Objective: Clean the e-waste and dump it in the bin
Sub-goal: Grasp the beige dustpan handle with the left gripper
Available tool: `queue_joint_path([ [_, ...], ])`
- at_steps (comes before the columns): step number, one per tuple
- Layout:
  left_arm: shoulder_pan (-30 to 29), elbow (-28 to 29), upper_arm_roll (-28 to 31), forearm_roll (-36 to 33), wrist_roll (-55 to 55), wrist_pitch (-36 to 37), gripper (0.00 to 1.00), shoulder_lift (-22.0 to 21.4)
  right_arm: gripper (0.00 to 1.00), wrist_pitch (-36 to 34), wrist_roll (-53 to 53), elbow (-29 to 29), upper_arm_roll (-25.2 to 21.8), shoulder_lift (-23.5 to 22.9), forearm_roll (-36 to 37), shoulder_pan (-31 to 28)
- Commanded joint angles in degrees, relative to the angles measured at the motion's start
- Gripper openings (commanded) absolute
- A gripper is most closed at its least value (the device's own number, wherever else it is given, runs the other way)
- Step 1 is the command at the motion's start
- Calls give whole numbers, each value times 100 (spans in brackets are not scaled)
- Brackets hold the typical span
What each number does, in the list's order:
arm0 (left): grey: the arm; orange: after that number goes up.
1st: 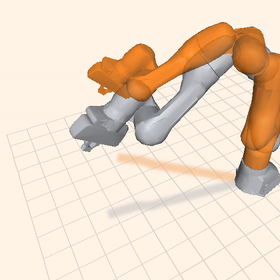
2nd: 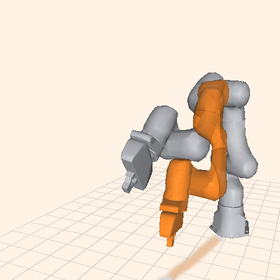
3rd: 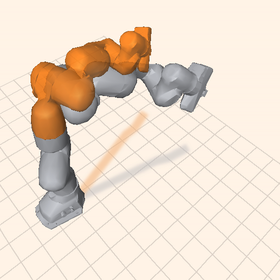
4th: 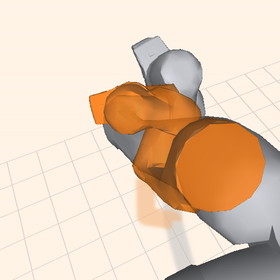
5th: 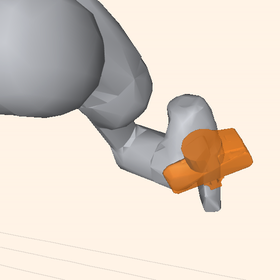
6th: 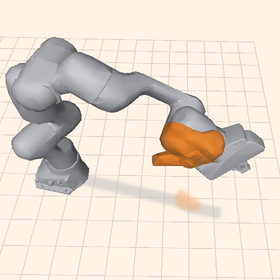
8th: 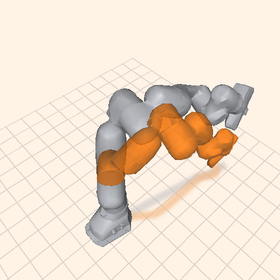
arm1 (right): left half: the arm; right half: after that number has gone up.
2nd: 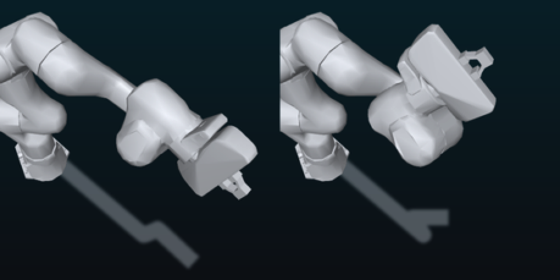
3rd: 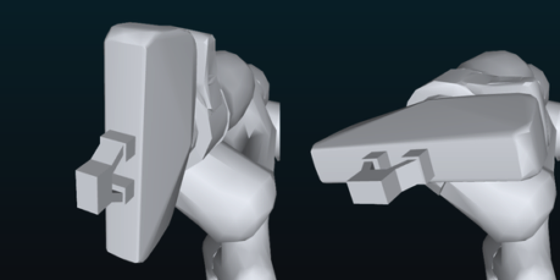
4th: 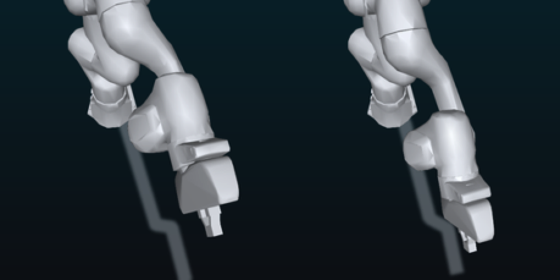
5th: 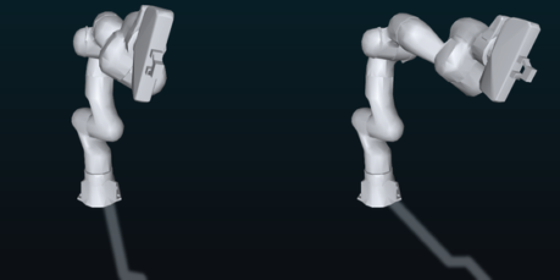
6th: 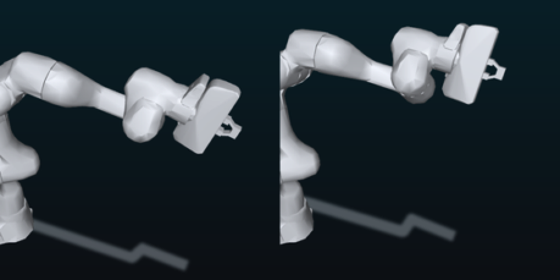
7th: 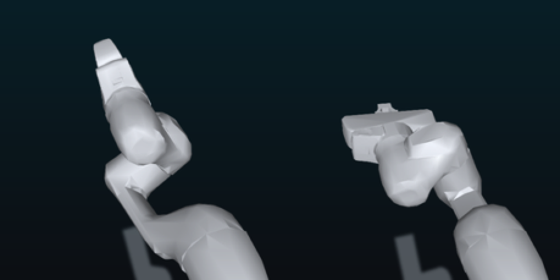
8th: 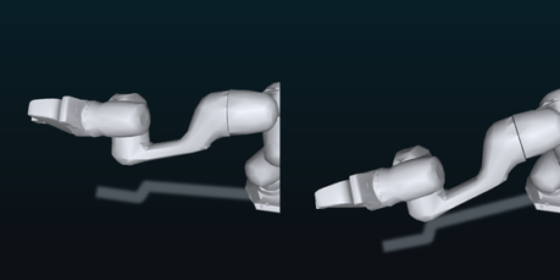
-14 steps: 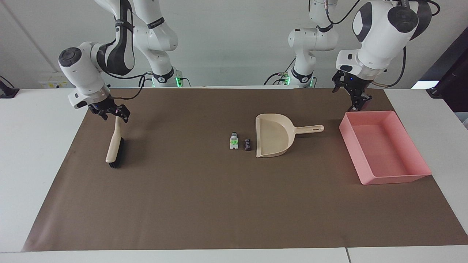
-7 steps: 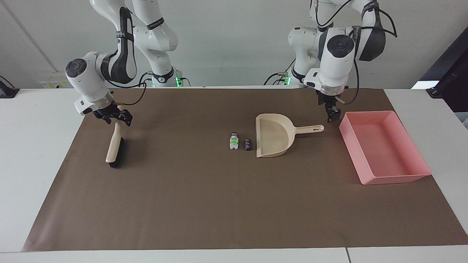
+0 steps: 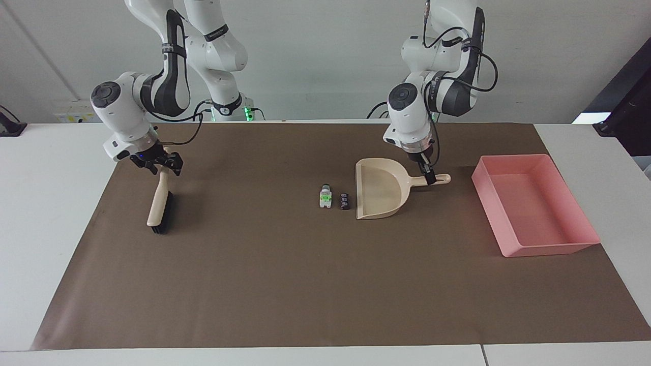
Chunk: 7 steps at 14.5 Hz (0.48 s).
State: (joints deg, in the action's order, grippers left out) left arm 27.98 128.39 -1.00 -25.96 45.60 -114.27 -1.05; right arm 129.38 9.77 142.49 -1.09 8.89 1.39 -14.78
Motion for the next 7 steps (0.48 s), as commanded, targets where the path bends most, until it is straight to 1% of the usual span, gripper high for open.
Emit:
queue_joint_path([
  [1, 50, 371, 65, -347, -296, -472, 88, -53, 53, 44, 183, 59, 39, 34, -8, -104],
  [2, 50, 371, 65, -417, -323, -491, 88, 26, 46, 26, 192, 59, 39, 34, -8, -104],
  [3, 93, 371, 65, -436, -367, -500, 88, 61, 34, 9, 200, 59, 39, 43, -8, -96],
  [4, 155, 371, 74, -444, -446, -500, 87, 131, 7, -17, 131, 59, 39, 43, -8, -96],
  [5, 164, 371, 74, -445, -464, -491, 86, 141, 0, -26, 122, 59, 39, 43, -8, -96],
  [6, 164, 371, 74, -445, -464, -474, 84, 141, 0, -87, 130, 33, 39, 34, -8, -78],
  [7, 173, 363, 65, -445, -490, -456, 79, 149, 0, -175, 113, -2, 39, 34, -8, -43],
])
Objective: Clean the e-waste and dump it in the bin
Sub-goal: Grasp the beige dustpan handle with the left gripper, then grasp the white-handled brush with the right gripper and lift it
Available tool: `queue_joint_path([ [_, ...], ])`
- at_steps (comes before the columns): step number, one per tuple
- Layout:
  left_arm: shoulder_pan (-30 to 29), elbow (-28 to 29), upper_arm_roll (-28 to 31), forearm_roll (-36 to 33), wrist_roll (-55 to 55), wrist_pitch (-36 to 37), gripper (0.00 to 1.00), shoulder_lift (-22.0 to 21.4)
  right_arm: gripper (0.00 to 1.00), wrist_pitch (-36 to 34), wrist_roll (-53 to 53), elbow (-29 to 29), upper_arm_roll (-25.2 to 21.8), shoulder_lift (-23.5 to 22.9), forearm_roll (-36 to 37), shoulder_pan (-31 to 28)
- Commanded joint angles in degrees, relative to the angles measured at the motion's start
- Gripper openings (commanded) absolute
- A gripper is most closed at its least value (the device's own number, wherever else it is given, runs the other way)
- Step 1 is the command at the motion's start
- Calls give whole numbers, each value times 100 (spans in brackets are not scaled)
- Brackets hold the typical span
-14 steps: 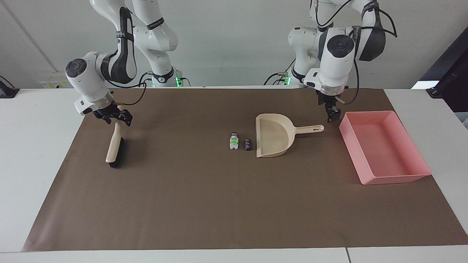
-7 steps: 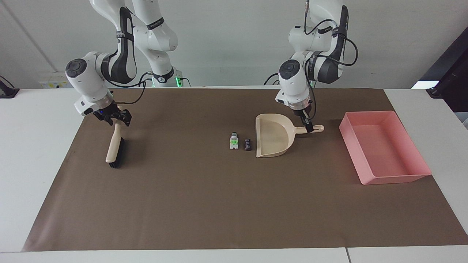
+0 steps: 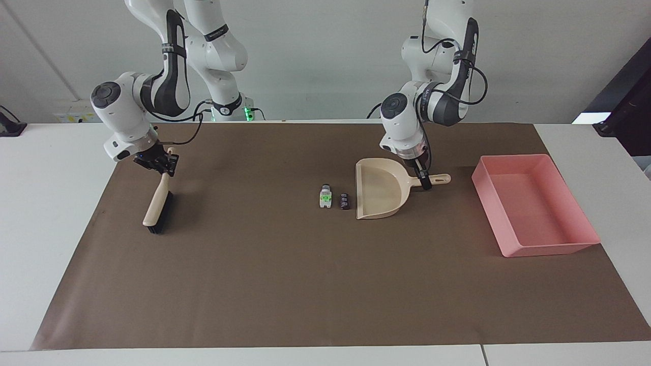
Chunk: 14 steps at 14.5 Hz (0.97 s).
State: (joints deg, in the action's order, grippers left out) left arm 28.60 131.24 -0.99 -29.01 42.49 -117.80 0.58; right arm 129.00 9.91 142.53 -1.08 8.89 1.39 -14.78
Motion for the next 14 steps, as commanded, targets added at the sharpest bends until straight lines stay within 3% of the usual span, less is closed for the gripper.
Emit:
queue_joint_path([
  [1, 128, 60, 64, -140, -241, -94, 72, -14, 0, -260, 81, -101, 47, 16, -7, -17],
  [3, 155, 34, 73, -149, -250, -129, 50, -5, 0, -812, 29, -574, 90, -80, -7, 79],
  [4, 163, 16, 73, -167, -241, -138, 24, 4, 0, -1067, -7, -803, 91, -81, -7, 289],
  [6, 190, 7, 64, -272, -241, -173, 10, 4, 0, -1516, -338, -1164, 99, -72, 10, 772],
  [9, 199, -19, 38, -263, -189, -33, 1, -40, 0, -1685, -1217, -1351, 100, -90, 107, 1852],
  [12, 93, -475, 47, -255, 284, 371, 0, 3, 0, -1650, -1973, -1359, 108, -107, 99, 2837],
  [14, 111, -450, 47, -246, 339, 390, 0, -5, 0, -1554, -2755, -1359, 108, -230, 98, 3435],
])
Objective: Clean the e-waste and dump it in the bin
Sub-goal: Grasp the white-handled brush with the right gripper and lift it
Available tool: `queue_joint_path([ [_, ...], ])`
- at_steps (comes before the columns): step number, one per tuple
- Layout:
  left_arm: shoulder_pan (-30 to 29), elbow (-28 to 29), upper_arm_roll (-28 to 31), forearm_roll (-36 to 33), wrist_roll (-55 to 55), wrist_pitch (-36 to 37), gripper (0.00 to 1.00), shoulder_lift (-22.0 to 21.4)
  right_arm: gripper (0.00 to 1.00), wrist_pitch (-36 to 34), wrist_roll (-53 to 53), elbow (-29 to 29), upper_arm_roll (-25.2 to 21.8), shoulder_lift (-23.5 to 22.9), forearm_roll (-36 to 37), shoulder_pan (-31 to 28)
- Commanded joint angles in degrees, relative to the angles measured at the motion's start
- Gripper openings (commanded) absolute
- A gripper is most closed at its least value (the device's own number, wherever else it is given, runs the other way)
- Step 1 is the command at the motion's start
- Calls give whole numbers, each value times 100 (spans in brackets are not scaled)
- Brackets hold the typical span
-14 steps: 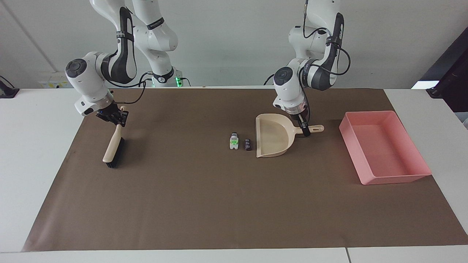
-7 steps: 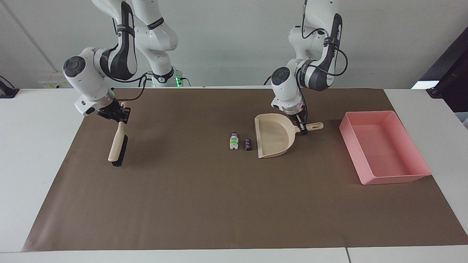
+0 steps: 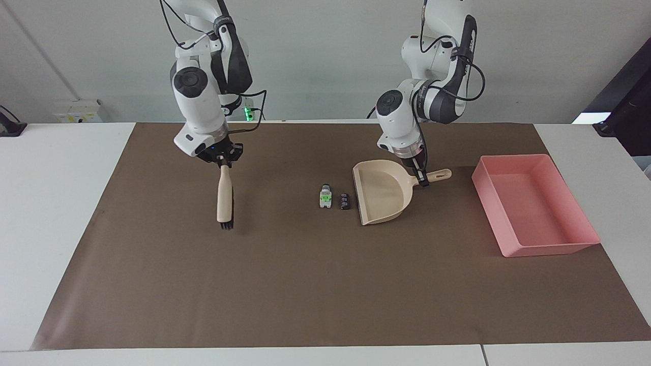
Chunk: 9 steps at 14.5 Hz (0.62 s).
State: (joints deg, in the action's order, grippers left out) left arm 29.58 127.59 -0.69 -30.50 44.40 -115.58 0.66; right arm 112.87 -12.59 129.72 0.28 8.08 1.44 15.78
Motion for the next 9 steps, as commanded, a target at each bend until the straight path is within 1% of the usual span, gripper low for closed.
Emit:
queue_joint_path([
  [1, 30, -67, 16, -97, 157, 159, 0, -13, 0, 191, -630, -87, -28, -245, 85, 669],
  [2, 39, -67, 7, -97, 166, 159, 0, -13, 0, 401, -718, -130, -28, -393, 85, 846],
  [3, 57, -67, 16, -97, 166, 168, 0, -13, 0, 577, -788, -235, -20, -552, 41, 891],
  [5, 83, -172, 25, -97, 157, 203, 0, 100, 0, 649, -876, -472, 33, -746, -21, 918],
  [7, 144, -523, 16, -97, 113, 360, 0, 529, 0, 736, -1297, -578, 400, -973, -152, 997],
  [8, 232, -603, 25, -97, 78, 431, 0, 636, 0, 789, -1464, -683, 472, -1123, -170, 1093],
  [9, 259, -569, 16, -105, -18, 458, 0, 637, 0, 833, -1474, -754, 473, -1229, -170, 1164],
])
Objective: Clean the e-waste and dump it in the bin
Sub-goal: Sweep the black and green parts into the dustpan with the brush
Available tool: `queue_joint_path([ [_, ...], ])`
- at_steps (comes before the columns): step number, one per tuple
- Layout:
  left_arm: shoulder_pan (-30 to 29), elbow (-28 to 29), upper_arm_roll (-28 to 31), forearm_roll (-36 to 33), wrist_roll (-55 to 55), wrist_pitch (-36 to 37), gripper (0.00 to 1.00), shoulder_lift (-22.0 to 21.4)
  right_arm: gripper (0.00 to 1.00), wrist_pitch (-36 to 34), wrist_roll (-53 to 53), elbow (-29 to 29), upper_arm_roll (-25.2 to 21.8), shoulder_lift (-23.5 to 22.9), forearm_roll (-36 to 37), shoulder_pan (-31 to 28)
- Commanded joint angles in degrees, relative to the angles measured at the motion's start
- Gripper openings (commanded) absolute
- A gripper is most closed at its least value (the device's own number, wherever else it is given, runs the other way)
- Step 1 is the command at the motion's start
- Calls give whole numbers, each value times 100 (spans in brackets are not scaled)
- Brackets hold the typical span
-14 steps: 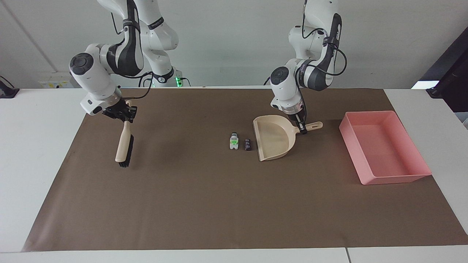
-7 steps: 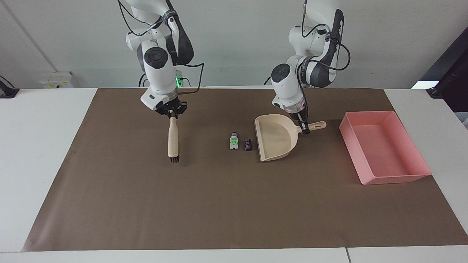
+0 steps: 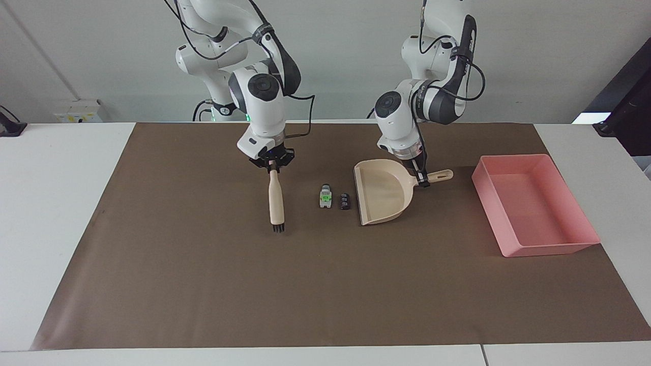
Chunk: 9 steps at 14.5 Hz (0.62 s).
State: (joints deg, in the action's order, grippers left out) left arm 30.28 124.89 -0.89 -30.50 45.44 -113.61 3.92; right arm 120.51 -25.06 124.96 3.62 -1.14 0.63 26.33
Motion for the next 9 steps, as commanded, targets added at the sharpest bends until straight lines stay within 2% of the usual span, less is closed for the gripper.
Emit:
queue_joint_path([
  [1, 214, -281, 36, -105, -193, 252, 0, 303, 0, 69, -227, -348, 147, -413, -81, 152],
  [4, 267, -246, 36, -114, -202, 313, 0, 276, 0, 17, -271, -840, 147, -931, -98, 468],
  [6, 311, -158, 36, -114, -220, 296, 0, 241, 0, 51, -210, -903, 174, -1055, -246, 557],
  [8, 320, -79, 28, -114, -255, 244, 0, 223, 0, 96, 52, -920, 191, -1082, -737, 636],
  [9, 320, -35, 28, -114, -290, 234, 0, 197, 0, 104, 420, -999, 200, -1125, -1245, 653],
])
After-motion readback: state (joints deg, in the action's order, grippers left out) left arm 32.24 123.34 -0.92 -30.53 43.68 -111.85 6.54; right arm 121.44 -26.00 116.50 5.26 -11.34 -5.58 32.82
